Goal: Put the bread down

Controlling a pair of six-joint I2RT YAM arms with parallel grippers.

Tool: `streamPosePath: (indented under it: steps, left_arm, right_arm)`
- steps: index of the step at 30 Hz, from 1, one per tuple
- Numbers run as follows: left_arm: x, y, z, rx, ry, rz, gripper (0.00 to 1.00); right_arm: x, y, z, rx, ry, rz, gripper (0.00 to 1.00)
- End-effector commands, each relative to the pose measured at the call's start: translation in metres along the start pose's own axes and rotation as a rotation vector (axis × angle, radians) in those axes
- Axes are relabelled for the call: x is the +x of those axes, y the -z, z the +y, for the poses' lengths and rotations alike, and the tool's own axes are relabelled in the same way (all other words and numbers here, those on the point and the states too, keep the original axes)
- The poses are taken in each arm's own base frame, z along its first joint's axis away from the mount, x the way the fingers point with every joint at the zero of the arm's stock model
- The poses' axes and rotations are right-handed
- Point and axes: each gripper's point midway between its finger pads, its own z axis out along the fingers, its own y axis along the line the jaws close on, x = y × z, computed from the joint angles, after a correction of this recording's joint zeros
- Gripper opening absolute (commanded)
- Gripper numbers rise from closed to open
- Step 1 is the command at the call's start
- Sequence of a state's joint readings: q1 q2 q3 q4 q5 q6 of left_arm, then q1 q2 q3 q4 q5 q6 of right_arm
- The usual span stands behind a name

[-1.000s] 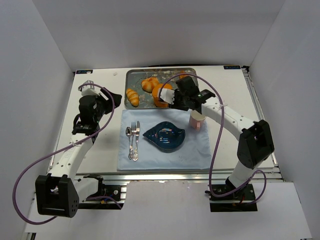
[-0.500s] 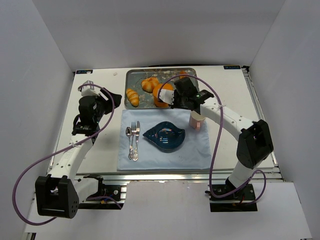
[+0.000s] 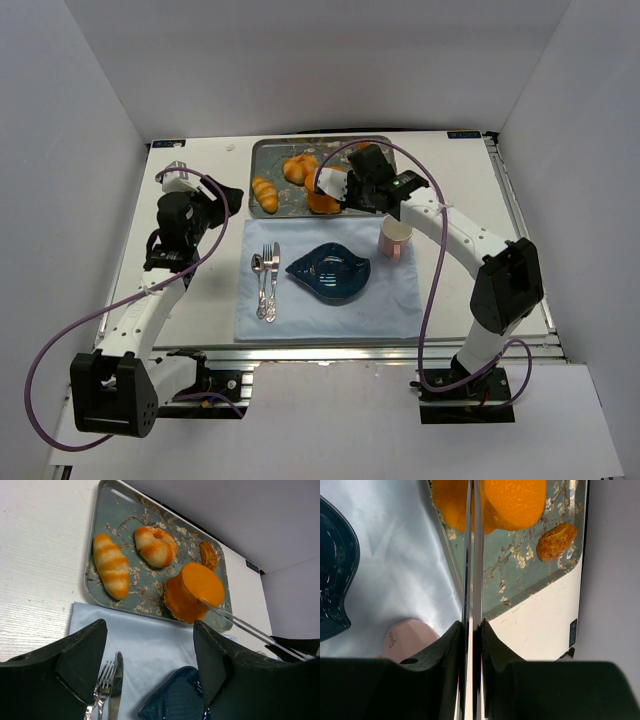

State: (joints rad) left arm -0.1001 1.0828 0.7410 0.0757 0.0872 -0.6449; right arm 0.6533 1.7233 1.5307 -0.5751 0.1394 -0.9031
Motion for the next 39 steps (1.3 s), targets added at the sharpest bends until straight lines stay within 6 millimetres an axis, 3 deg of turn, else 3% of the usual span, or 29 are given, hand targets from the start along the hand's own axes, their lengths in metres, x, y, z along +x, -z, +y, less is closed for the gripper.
streamPosePath:
  steps: [1,14,27,33,34,39]
  left_arm:
    - [-0.008,0.005,-0.006,0.016,-0.004,-0.032,0.79]
    - [-0.01,0.004,-0.008,0.024,-0.005,-0.035,0.79]
    - [-0.009,0.005,-0.007,0.023,-0.005,-0.033,0.79]
    - [-0.008,0.004,-0.007,0.023,-0.003,-0.033,0.79]
    - [-0.009,0.004,-0.007,0.024,-0.003,-0.035,0.79]
    - [-0.007,0.003,-0.006,0.023,-0.004,-0.028,0.79]
  right_arm:
    - [-0.027,0.025,-0.034,0.091,-0.051,-0.114,0.0]
    - [-0.04,0.049,-0.058,0.175,-0.071,-0.215,0.0]
    - [-0.047,0.069,-0.056,0.182,-0.082,-0.283,0.0]
    - [-0.055,0.093,-0.027,0.087,-0.082,-0.388,0.0]
    - [-0.056,0.106,-0.024,0.094,-0.078,-0.413,0.0]
    - [-0.043,0.124,0.017,0.022,-0.037,-0.463,0.0]
